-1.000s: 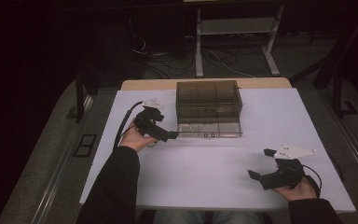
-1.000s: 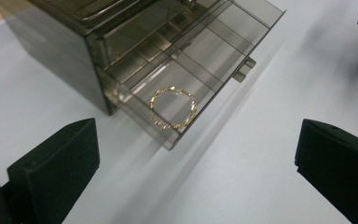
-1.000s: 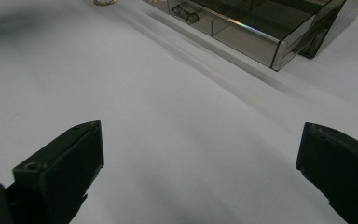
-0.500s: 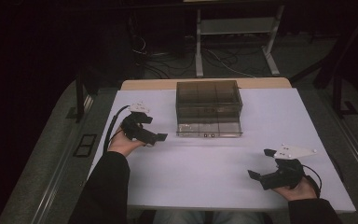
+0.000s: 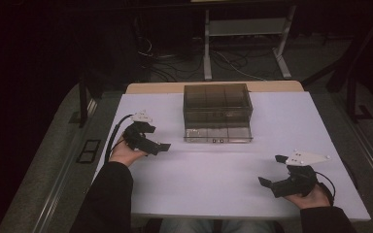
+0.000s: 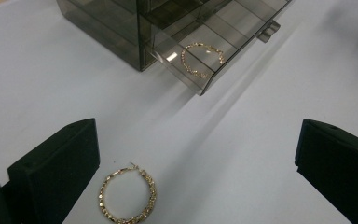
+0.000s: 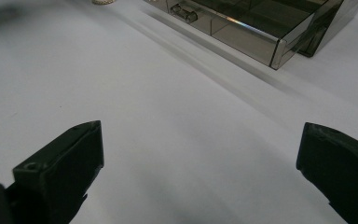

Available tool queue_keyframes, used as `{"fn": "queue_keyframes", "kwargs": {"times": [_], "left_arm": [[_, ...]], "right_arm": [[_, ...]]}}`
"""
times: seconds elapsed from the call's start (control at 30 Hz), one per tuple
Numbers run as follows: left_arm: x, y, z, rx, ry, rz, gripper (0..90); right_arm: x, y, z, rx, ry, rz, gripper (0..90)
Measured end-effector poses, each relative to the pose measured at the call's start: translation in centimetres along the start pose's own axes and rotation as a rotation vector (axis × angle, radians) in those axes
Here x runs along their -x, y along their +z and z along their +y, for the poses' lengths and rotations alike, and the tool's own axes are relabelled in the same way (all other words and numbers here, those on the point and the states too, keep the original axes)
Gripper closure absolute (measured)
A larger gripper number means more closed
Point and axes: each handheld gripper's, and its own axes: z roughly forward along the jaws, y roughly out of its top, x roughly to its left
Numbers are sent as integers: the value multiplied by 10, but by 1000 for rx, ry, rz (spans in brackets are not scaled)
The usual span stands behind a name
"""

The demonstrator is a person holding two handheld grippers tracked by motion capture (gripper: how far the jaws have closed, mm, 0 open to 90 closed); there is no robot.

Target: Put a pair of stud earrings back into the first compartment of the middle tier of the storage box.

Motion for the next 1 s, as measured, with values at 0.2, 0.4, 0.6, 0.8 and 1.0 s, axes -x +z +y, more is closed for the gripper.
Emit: {"fn": "queue_keyframes", "kwargs": {"times": [0.2, 0.4, 0.6, 0.8, 1.0], "left_arm": [[-4, 5, -5, -21, -2, -5, 0], [-7, 13, -10, -55, -3, -9, 0], [-10, 17, -14, -85, -14, -8, 0], [-12, 20, -16, -114, -14, -9, 0], [-10, 24, -18, -165, 9, 6, 0]], "right_arm": [[0, 0, 0, 0, -1, 1, 0], [1, 0, 0, 0, -2, 0, 0], [0, 0, 0, -3, -3, 1, 0], [0, 0, 0, -3, -5, 3, 0], [0, 1, 0, -8, -9, 3, 0]]}}
